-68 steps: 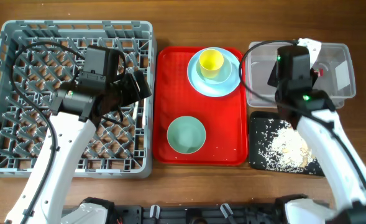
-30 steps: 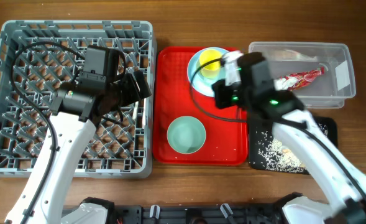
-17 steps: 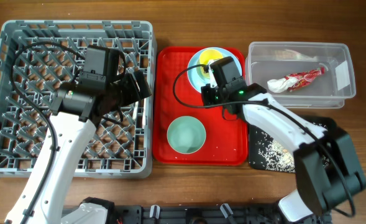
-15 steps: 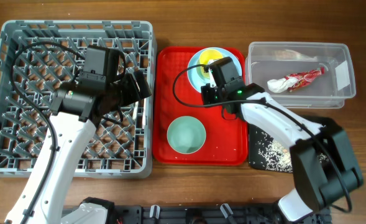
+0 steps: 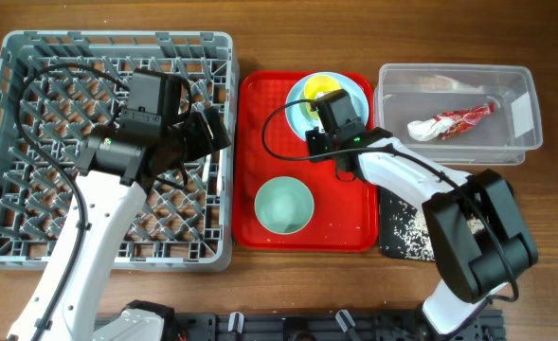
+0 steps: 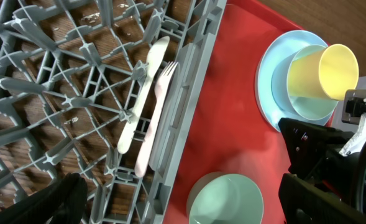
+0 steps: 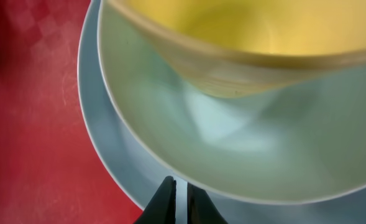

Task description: Sort waste into correct bins and load items into the dishwasher rack

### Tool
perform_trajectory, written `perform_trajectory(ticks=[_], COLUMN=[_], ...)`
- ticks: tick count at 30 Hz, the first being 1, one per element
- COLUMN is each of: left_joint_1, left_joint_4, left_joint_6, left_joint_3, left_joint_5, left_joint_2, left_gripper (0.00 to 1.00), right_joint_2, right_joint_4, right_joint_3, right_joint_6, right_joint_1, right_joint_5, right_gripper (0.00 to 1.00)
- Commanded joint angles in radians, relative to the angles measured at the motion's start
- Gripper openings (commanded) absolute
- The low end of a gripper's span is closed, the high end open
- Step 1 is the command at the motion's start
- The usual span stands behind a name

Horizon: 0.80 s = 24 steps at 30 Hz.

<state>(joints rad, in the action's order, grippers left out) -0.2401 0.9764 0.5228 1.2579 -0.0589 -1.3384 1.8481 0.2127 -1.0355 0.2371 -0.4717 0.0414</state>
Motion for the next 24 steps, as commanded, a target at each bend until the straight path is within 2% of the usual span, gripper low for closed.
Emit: perform_trajectory(ticks=[1, 12, 17, 24], left_joint_1=[0.005, 0.005, 0.005, 0.005], left_joint_4=[-0.002, -0.002, -0.002, -0.002], left_joint_6=[0.013, 0.013, 0.013, 0.013], left_joint_3=[0.006, 0.006, 0.006, 0.006], left_joint_5=[-0.011, -0.011, -0.011, -0.011], left_joint_2=[0.007, 0.007, 0.007, 0.007], left_gripper=[1.0, 1.0, 1.0, 1.0], right_joint_2=[0.02, 0.017, 0.008, -0.017], right_joint_4=[0.035, 0.195, 0.202, 0.257], right_joint_3=[0.006, 0.006, 0.006, 0.005], right_joint_6=[0.015, 0.031, -0.084, -0.08], right_joint_1=[-0.002, -0.002, -0.002, -0.002], right_joint_5=[0.023, -0.053, -0.275, -0.274], right_gripper=[0.09, 0.08, 0.11, 0.11])
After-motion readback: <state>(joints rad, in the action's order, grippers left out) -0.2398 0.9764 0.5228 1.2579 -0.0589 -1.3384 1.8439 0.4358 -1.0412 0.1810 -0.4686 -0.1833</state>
